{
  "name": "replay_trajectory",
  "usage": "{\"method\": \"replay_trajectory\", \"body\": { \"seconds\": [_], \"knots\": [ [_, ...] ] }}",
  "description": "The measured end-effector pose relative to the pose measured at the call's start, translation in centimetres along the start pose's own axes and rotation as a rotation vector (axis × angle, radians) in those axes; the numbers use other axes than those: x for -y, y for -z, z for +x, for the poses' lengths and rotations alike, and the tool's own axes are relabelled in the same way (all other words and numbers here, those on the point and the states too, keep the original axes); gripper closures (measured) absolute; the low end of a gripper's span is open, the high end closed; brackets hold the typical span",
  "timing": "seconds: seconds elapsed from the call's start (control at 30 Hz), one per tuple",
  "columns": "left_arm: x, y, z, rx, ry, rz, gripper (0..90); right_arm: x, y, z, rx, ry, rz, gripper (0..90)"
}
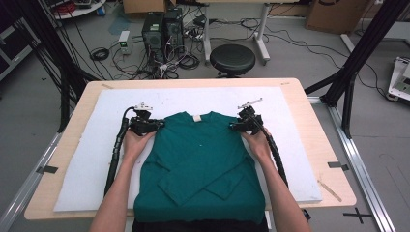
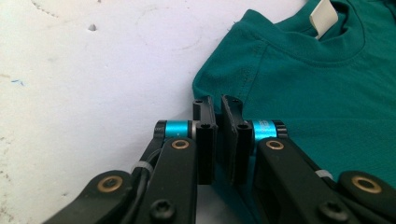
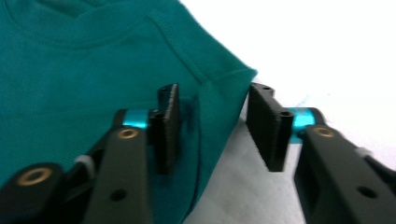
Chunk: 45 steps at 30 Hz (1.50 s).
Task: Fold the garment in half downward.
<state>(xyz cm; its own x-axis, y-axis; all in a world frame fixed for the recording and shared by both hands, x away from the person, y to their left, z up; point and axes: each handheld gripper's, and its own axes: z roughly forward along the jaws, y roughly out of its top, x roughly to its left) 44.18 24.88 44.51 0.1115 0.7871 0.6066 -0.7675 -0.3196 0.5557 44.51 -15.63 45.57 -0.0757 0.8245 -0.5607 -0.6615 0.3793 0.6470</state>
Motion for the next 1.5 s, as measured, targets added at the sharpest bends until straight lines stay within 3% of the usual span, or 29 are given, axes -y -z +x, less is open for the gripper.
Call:
{"method": "replay_trajectory", "body": {
  "seconds": [0.07,0.27,0.43,0.77,0.97,1.13,1.3,1.5],
  "knots": [
    [0.0,0.0,0.0,0.000,0.001,-0.001,84.2,0.0,0.1,-0.3,0.001,-0.009,-0.003,64.6],
    [0.0,0.0,0.0,0.002,0.003,-0.001,84.2,0.0,0.2,-0.3,0.007,0.028,-0.002,76.5],
    [0.0,0.0,0.1,0.002,0.006,-0.001,84.0,0.3,0.2,-1.7,-0.026,-0.034,-0.017,83.6],
    [0.0,0.0,0.1,0.000,0.003,0.002,84.3,0.4,0.1,-1.9,-0.038,-0.034,-0.024,85.4],
    [-0.3,0.2,-0.1,-0.009,0.025,-0.005,84.8,0.2,0.4,-2.0,-0.048,-0.051,-0.031,85.4],
    [-1.6,1.2,-0.9,-0.044,-0.004,-0.041,85.0,-0.9,1.6,-2.1,-0.058,-0.063,-0.051,85.5],
    [-2.7,2.1,-0.5,-0.047,0.017,-0.057,84.9,-2.6,3.0,-1.7,-0.035,-0.041,-0.079,85.4],
    [-4.5,3.1,-0.1,-0.057,0.020,-0.101,85.0,-4.0,3.9,-2.3,-0.072,-0.108,-0.137,85.4]
  ]
}}
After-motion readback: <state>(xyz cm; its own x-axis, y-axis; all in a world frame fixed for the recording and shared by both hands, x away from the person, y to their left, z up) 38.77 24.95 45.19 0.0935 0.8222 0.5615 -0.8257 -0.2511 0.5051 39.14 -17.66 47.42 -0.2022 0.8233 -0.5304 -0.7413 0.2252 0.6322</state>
